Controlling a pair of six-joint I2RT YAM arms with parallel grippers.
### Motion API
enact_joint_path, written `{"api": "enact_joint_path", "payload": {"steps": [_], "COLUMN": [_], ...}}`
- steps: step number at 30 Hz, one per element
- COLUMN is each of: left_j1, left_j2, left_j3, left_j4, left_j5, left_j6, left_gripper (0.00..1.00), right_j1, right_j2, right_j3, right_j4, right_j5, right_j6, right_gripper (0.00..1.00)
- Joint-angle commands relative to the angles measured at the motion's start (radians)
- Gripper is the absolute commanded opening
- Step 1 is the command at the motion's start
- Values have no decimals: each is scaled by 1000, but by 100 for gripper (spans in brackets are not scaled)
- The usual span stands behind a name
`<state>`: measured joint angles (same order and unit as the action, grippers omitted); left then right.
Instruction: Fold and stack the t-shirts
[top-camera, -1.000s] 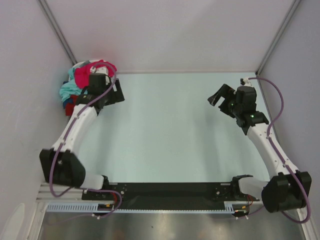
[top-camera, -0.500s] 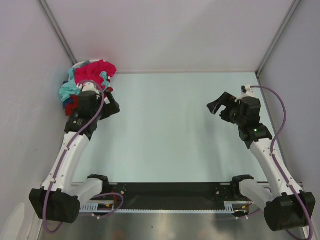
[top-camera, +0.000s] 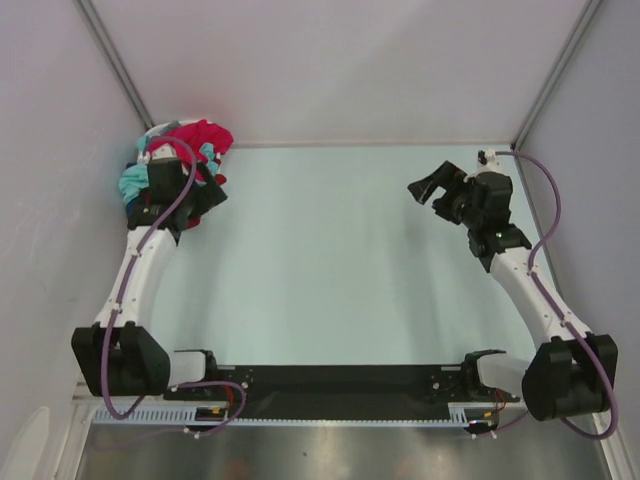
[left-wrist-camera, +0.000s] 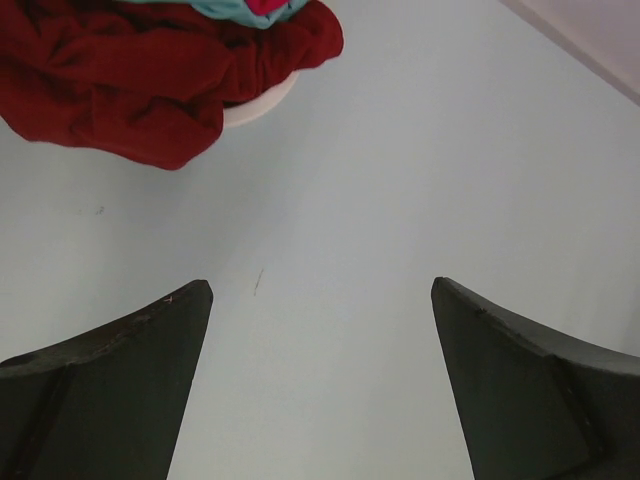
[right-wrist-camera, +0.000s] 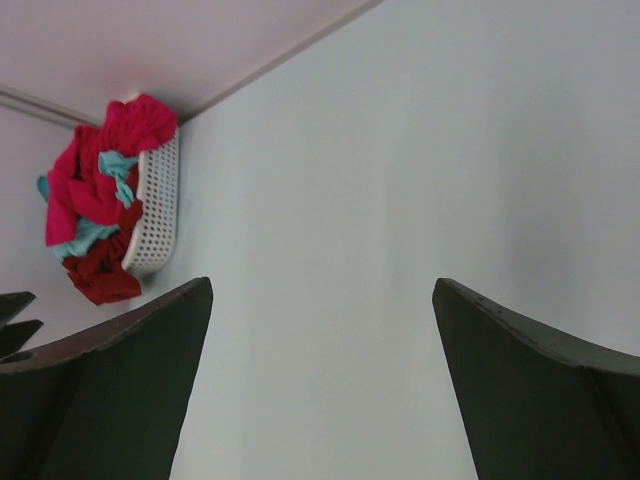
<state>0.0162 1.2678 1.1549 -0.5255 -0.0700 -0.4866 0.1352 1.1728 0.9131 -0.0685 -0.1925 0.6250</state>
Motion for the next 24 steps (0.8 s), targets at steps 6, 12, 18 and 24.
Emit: {"api": "enact_joint_path", "payload": {"steps": [6,12,18,24], "left_j1": [28,23,79,74], "left_j2": [154,220,369,384], "left_j3": [114,110,341,321], "left_j4": [137,145,180,182], "left_j5": [255,118,154,147], "left_j6": [42,72,112,126], "left_gripper": [95,96,97,97], "right_j1": [-237,36,112,83], "right_j2": [197,208,251,215], "right_j3": [61,200,277,303], "right_j4": [196,79,105,-5], "right_j5": [-251,-56,102,176], "right_j6": [251,-37,-70,-97], "right_gripper": [100,100,100,100]}}
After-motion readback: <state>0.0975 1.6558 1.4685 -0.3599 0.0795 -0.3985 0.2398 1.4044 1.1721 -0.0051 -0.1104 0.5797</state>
